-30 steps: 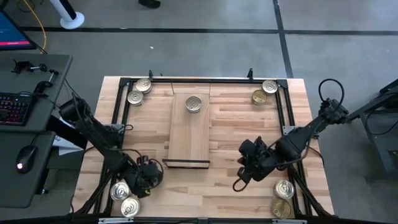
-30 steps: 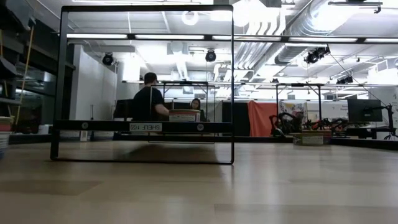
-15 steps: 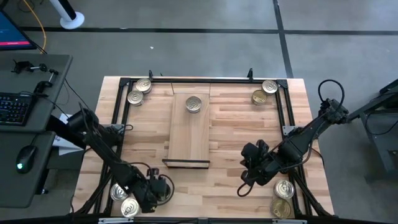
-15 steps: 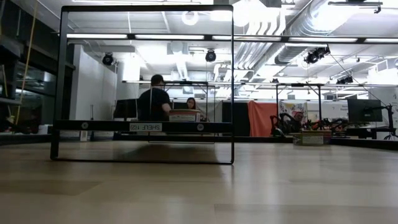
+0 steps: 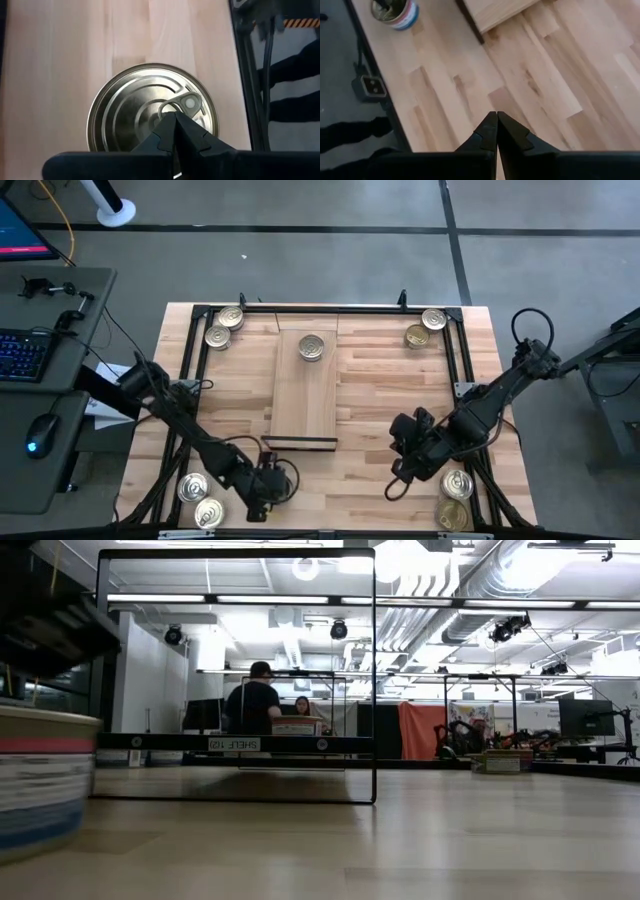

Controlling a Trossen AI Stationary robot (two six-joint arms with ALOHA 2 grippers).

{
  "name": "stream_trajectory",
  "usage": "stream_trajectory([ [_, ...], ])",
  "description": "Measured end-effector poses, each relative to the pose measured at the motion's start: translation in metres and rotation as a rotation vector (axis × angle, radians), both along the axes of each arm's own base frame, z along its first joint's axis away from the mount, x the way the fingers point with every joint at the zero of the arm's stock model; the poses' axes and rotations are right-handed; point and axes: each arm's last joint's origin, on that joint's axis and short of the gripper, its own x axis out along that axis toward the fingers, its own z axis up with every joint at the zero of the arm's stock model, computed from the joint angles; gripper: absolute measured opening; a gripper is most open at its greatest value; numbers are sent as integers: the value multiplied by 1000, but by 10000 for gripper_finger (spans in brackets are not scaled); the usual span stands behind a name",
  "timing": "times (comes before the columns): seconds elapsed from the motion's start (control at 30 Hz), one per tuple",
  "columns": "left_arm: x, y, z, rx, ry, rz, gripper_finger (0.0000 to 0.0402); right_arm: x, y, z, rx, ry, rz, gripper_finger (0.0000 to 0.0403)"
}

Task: Stack canned seafood by type on shelf
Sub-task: Put the blue pink tuna can on the shelf

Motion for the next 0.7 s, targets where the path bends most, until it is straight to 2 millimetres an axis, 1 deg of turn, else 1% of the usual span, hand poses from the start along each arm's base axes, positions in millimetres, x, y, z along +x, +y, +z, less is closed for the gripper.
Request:
stream_trajectory([
  [0.13,11,1,-4,-24,-47,-3,0,-10,11,0,20,9,26,0],
  [0.27,20,3,-11,-33,-68,17,0,-18,27,-3,72,25,55,0],
  [0.37,29,5,-16,-39,-106,10,0,-15,42,-13,86,36,91,0],
  [0.47,39,8,-16,-34,-147,-3,0,-3,57,-29,88,42,124,0],
  [0.6,53,10,-13,6,-180,-24,0,23,78,-55,105,-9,198,0],
  [0.7,61,8,-13,49,-205,-68,0,45,87,-78,88,-40,252,0],
])
